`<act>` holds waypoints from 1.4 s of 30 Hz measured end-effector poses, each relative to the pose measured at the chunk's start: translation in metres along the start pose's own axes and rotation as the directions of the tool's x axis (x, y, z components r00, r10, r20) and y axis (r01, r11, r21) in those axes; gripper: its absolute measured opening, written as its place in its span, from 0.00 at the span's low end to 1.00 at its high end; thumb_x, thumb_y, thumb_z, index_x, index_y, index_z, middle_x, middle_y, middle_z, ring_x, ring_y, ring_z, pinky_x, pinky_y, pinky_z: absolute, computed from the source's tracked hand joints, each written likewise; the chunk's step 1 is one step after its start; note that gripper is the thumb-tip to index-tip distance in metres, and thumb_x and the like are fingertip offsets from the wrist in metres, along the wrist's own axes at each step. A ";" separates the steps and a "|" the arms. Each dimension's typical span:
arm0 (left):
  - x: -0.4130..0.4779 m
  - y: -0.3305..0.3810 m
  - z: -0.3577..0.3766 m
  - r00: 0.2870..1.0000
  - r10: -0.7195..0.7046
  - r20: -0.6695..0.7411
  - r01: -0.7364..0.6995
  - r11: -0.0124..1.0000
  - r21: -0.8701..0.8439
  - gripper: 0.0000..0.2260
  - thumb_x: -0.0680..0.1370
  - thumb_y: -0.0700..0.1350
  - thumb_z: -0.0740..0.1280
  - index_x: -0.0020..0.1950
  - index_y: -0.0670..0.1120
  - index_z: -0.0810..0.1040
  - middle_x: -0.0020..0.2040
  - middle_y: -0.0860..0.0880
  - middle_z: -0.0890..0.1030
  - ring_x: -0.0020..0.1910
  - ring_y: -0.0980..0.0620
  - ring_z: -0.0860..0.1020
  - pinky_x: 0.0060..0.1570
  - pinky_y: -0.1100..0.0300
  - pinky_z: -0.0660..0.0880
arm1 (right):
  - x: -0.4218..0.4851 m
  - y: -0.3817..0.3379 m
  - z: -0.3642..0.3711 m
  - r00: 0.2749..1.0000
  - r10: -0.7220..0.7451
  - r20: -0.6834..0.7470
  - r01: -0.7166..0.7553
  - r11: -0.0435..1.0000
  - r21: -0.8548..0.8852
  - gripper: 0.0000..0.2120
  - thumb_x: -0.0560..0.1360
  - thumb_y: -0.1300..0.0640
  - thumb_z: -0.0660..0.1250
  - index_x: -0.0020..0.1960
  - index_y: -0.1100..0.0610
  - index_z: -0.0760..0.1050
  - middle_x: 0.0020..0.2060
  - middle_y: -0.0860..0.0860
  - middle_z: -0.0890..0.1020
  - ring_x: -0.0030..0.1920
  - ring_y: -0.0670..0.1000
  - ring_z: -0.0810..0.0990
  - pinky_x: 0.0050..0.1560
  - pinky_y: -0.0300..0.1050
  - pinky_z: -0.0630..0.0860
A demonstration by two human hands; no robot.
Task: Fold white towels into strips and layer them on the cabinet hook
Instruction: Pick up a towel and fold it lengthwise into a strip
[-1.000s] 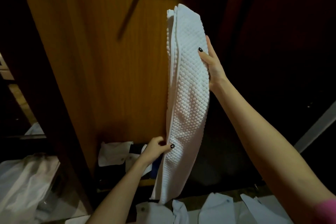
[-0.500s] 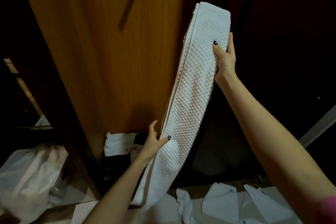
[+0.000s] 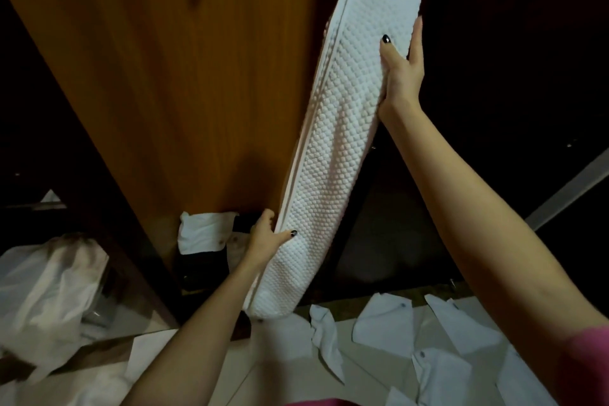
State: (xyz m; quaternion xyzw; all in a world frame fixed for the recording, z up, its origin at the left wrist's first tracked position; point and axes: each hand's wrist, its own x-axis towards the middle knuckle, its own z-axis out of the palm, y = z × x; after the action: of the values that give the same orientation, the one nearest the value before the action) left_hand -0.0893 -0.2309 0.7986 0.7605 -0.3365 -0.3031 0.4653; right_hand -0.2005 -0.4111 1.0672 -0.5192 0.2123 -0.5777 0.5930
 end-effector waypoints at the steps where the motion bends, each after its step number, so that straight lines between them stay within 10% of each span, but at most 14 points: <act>1: 0.000 -0.001 0.000 0.998 0.012 -0.057 -0.012 1.000 -0.007 0.19 0.74 0.45 0.74 0.58 0.41 0.69 0.53 0.46 0.76 0.53 0.45 0.76 0.53 0.48 0.75 | -0.001 0.001 -0.003 1.000 0.015 -0.008 -0.015 1.000 0.007 0.34 0.79 0.67 0.64 0.80 0.55 0.53 0.73 0.56 0.68 0.62 0.54 0.79 0.55 0.48 0.80; 5: -0.003 -0.006 0.009 0.968 -0.017 -0.252 0.021 1.000 0.014 0.14 0.74 0.46 0.73 0.49 0.46 0.69 0.40 0.50 0.74 0.37 0.49 0.75 0.34 0.56 0.69 | -0.006 0.004 -0.001 0.998 0.063 -0.016 -0.063 0.997 0.033 0.33 0.79 0.66 0.63 0.80 0.53 0.54 0.70 0.55 0.72 0.60 0.54 0.80 0.55 0.50 0.80; 10: 0.005 -0.002 0.015 0.955 0.027 -0.296 -0.052 0.996 -0.076 0.12 0.74 0.42 0.73 0.39 0.47 0.70 0.36 0.48 0.74 0.35 0.49 0.73 0.37 0.52 0.71 | -0.004 0.000 0.014 0.997 0.075 0.010 -0.076 0.994 0.075 0.33 0.79 0.66 0.63 0.79 0.51 0.54 0.68 0.54 0.74 0.59 0.55 0.81 0.56 0.52 0.81; 16: 0.013 0.008 0.005 0.990 0.068 -0.120 -0.097 0.961 -0.258 0.09 0.75 0.38 0.72 0.44 0.43 0.71 0.37 0.51 0.70 0.36 0.55 0.68 0.39 0.62 0.66 | 0.006 -0.013 0.036 0.995 0.067 0.080 -0.074 0.992 0.097 0.33 0.79 0.67 0.63 0.79 0.51 0.54 0.72 0.57 0.70 0.63 0.59 0.79 0.61 0.59 0.77; 21: 0.005 0.011 -0.006 0.984 0.152 0.097 -0.119 0.952 -0.282 0.19 0.76 0.39 0.71 0.38 0.45 0.60 0.33 0.53 0.60 0.31 0.59 0.61 0.32 0.68 0.58 | 0.009 -0.015 0.047 0.993 0.015 0.120 -0.021 0.998 0.051 0.34 0.78 0.68 0.64 0.79 0.52 0.56 0.73 0.55 0.69 0.53 0.47 0.84 0.51 0.46 0.81; 26: 0.005 0.026 -0.029 0.966 0.165 0.202 -0.121 0.970 -0.212 0.18 0.77 0.39 0.71 0.37 0.45 0.61 0.31 0.51 0.62 0.31 0.57 0.62 0.35 0.59 0.61 | 0.014 -0.022 0.057 0.998 -0.039 0.057 0.036 0.998 0.052 0.34 0.78 0.69 0.64 0.79 0.55 0.55 0.74 0.56 0.67 0.63 0.52 0.78 0.56 0.44 0.80; 33: 0.047 0.070 -0.131 0.987 0.073 0.141 -0.050 0.987 -0.156 0.12 0.78 0.42 0.69 0.59 0.41 0.71 0.50 0.44 0.78 0.47 0.48 0.77 0.43 0.57 0.74 | 0.036 -0.055 0.063 0.961 -0.197 -0.193 0.190 0.980 -0.052 0.30 0.78 0.70 0.61 0.77 0.57 0.60 0.76 0.54 0.64 0.55 0.41 0.81 0.52 0.37 0.79; 38: 0.071 0.116 -0.222 0.983 0.119 0.143 -0.105 0.989 -0.106 0.10 0.80 0.47 0.66 0.59 0.47 0.79 0.50 0.49 0.83 0.46 0.51 0.83 0.39 0.57 0.76 | 0.047 -0.069 0.071 0.942 -0.256 -0.218 0.211 0.955 -0.208 0.21 0.79 0.68 0.59 0.71 0.60 0.70 0.69 0.53 0.74 0.69 0.48 0.72 0.65 0.35 0.70; 42: 0.083 0.154 -0.287 0.964 0.261 0.055 -0.260 0.965 -0.027 0.09 0.80 0.47 0.64 0.59 0.52 0.79 0.54 0.52 0.81 0.49 0.54 0.80 0.41 0.58 0.73 | 0.058 -0.083 0.077 0.965 -0.246 -0.093 0.216 0.942 -0.256 0.28 0.77 0.66 0.64 0.75 0.54 0.64 0.72 0.51 0.68 0.66 0.48 0.72 0.58 0.38 0.76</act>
State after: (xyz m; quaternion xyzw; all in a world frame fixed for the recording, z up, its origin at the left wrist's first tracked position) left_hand 0.1462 -0.2050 1.0365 0.6959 -0.4441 -0.2646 0.4985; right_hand -0.1599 -0.4177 1.1871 -0.5726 0.2556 -0.6438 0.4385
